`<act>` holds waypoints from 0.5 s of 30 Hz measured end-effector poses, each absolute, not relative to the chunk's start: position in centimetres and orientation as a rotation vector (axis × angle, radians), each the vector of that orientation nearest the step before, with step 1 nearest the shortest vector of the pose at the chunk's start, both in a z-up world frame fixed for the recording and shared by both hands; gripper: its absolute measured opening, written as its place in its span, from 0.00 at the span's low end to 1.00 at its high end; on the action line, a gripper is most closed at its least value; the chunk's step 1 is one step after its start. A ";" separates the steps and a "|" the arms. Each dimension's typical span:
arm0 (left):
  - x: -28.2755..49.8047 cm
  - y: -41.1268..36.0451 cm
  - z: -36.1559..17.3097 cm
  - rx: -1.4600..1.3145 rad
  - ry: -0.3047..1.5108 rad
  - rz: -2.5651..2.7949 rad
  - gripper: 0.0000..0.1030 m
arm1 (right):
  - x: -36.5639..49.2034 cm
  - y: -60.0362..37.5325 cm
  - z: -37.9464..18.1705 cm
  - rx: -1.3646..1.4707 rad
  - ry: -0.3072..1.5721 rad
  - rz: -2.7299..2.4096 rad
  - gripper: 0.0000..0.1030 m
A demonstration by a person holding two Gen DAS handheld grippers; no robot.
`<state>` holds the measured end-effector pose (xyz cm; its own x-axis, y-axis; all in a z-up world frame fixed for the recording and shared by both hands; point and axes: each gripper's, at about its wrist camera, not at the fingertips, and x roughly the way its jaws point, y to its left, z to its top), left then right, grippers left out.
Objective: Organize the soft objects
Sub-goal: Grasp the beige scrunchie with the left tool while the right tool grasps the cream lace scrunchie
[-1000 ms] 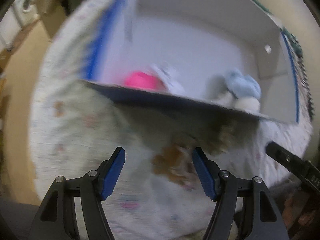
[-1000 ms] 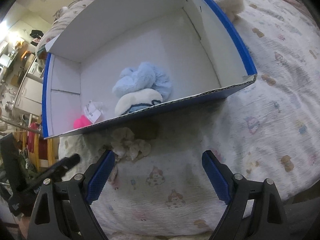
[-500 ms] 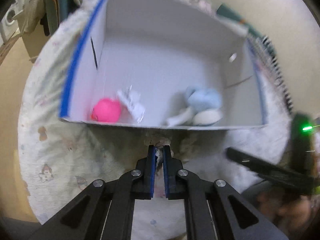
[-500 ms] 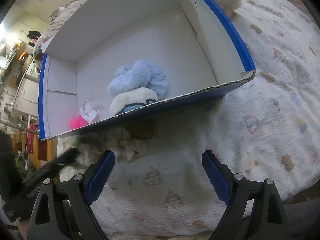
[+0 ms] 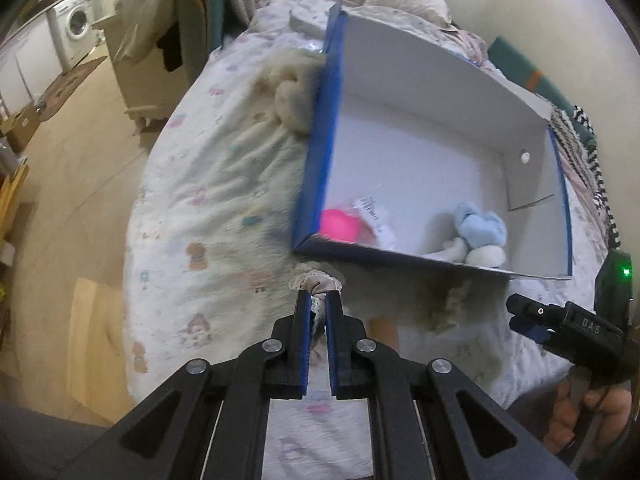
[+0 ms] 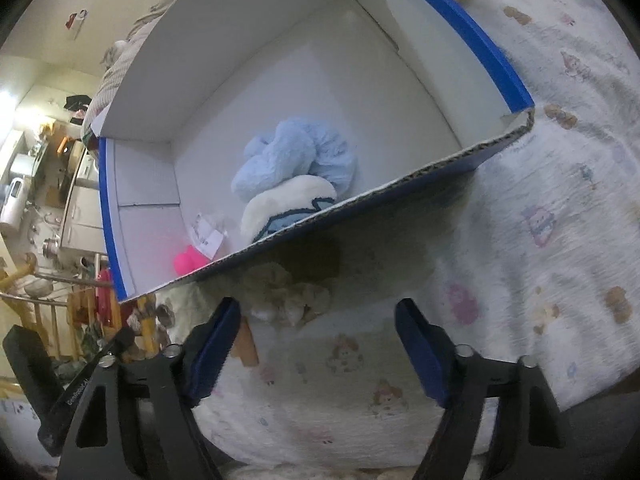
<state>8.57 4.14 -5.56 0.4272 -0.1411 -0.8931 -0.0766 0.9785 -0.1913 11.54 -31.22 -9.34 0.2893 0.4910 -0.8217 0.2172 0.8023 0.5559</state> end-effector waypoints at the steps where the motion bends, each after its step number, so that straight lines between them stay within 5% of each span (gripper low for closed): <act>1: 8.5 4.1 -5.6 -0.213 1.132 -0.036 0.07 | 11.6 -31.2 -9.3 0.657 1.288 0.199 0.77; 11: 8.6 3.4 -5.9 -0.180 1.128 -0.038 0.07 | 13.3 -22.6 -10.4 0.239 1.340 0.290 0.76; 13: 8.6 3.4 -6.1 -0.179 1.132 -0.033 0.07 | 13.5 -21.7 -11.1 0.203 1.347 0.284 0.57; 15: 8.7 3.4 -6.3 -0.180 1.136 -0.028 0.07 | 13.9 -21.0 -11.6 0.169 1.344 0.264 0.48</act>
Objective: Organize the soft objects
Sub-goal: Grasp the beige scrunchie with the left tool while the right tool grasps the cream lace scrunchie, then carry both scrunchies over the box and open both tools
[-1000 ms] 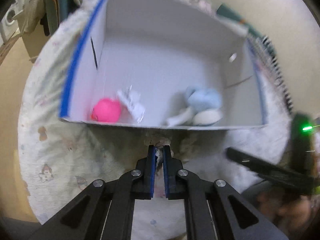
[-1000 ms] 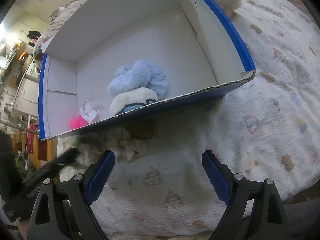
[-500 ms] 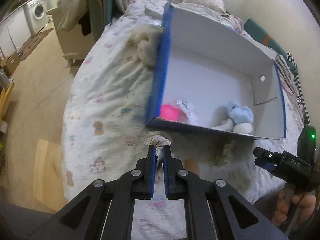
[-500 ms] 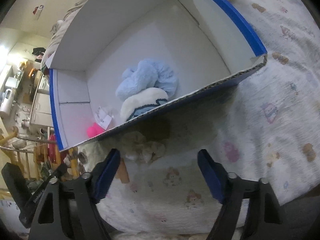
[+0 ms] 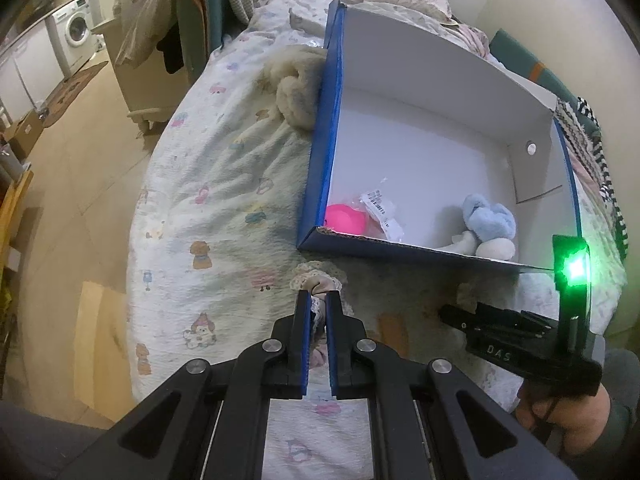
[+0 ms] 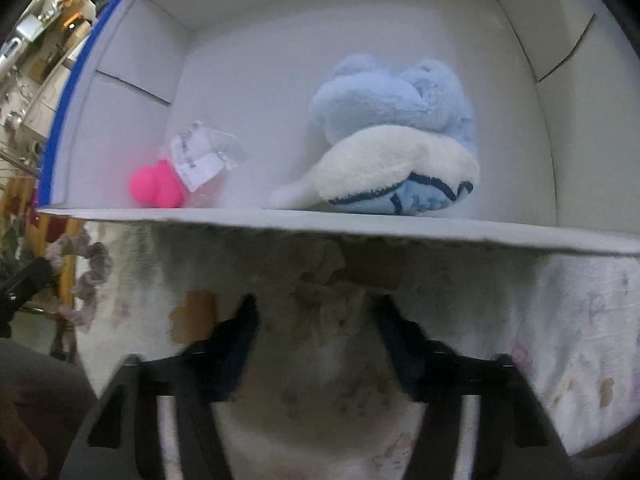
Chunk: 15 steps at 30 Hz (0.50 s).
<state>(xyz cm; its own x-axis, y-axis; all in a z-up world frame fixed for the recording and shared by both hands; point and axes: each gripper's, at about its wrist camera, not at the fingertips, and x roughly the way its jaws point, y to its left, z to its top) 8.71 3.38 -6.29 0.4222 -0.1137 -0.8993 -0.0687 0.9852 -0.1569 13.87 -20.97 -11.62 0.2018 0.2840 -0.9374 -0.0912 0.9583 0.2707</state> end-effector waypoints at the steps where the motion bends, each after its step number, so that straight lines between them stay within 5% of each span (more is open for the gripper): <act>1: 8.7 3.4 -6.3 -0.179 1.138 -0.027 0.07 | 14.1 -20.6 -11.8 0.156 1.346 0.253 0.40; 4: 8.9 3.1 -6.5 -0.171 1.142 -0.027 0.07 | 14.0 -20.3 -12.2 0.116 1.356 0.242 0.26; 15: 8.7 1.7 -7.4 -0.108 1.159 -0.021 0.07 | 10.2 -20.6 -9.0 0.189 1.305 0.361 0.25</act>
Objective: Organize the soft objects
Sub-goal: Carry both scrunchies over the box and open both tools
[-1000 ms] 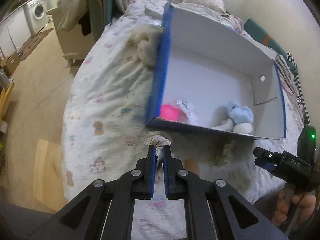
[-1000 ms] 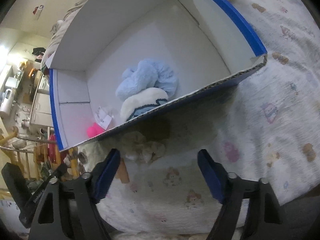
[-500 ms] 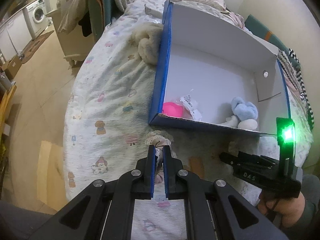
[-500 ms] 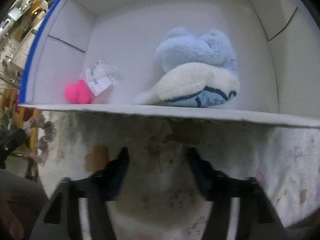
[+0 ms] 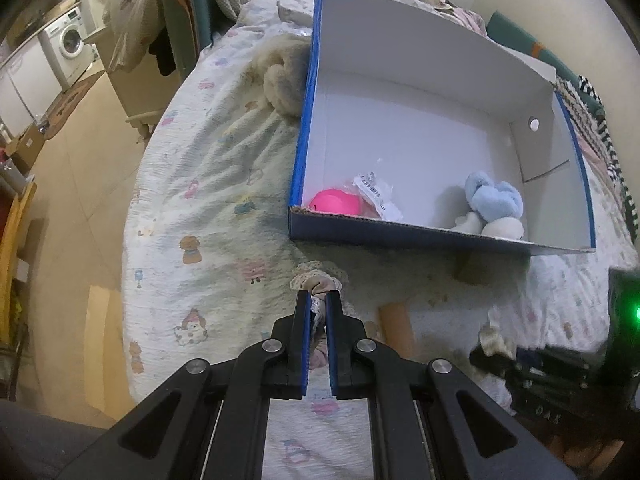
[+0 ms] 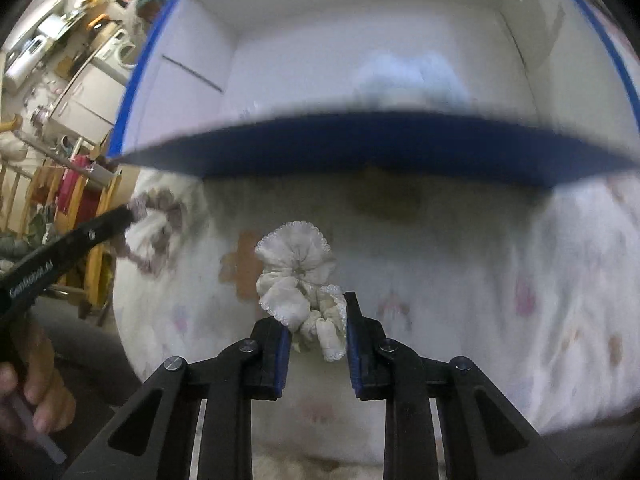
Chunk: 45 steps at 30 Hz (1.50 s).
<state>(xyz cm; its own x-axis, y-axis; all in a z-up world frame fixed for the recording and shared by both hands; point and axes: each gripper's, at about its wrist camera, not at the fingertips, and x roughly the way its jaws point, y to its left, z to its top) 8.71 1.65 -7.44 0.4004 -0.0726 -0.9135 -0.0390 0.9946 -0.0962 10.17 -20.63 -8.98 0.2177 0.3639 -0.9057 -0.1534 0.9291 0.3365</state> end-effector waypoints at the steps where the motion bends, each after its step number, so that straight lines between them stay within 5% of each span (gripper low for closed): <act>1: 8.7 1.7 -7.6 -0.109 1.163 -0.017 0.07 | 9.7 -20.9 -9.3 0.206 1.329 0.358 0.25; 18: 5.9 1.0 -3.0 -0.086 0.986 -0.020 0.07 | 8.5 -24.0 -6.5 0.315 1.234 0.352 0.25; 33: 12.4 -2.3 5.8 0.003 0.791 -0.068 0.07 | 11.0 -26.9 3.8 0.299 0.976 0.412 0.25; 45: 18.9 -3.4 0.8 -0.007 0.845 -0.085 0.06 | 17.4 -29.3 1.6 0.333 0.939 0.319 0.25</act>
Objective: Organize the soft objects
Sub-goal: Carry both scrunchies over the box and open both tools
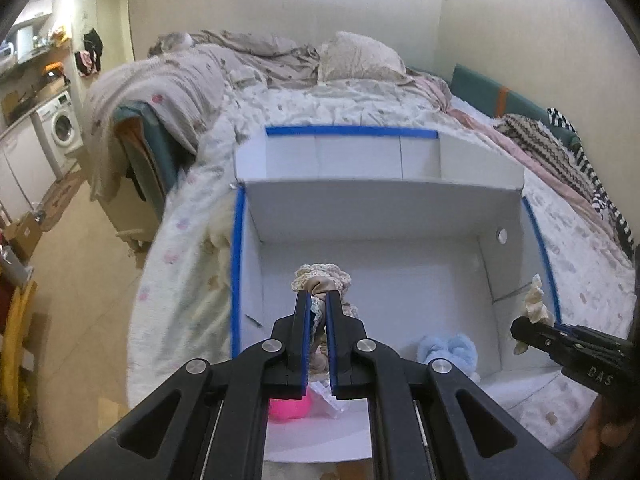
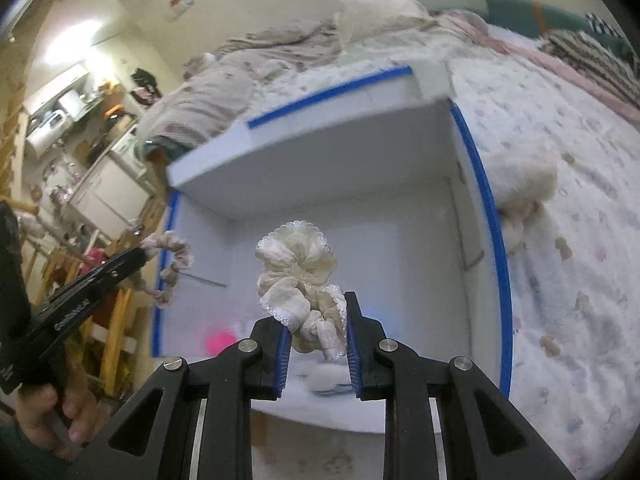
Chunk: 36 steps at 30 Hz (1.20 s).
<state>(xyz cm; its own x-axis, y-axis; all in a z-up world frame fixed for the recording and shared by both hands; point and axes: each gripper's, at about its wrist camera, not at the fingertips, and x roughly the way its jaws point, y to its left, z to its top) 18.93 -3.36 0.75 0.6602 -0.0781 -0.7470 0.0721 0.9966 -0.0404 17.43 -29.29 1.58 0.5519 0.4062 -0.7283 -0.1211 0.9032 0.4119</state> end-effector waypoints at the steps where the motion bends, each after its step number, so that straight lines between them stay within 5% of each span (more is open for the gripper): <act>1: 19.0 -3.4 0.0 -0.010 0.857 -0.087 0.06 | 17.6 -29.6 0.8 0.336 0.946 0.304 0.25; 36: 20.4 -4.4 -5.5 0.009 0.984 -0.079 0.08 | 21.0 -28.6 -4.6 0.314 1.122 0.236 0.29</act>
<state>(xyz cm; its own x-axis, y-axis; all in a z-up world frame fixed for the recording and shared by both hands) 20.40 -4.42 -5.51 0.5507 -0.0632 -0.8323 0.0712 0.9971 -0.0286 20.98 -28.60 -4.63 0.4169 0.3404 -0.8428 -0.0281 0.9316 0.3623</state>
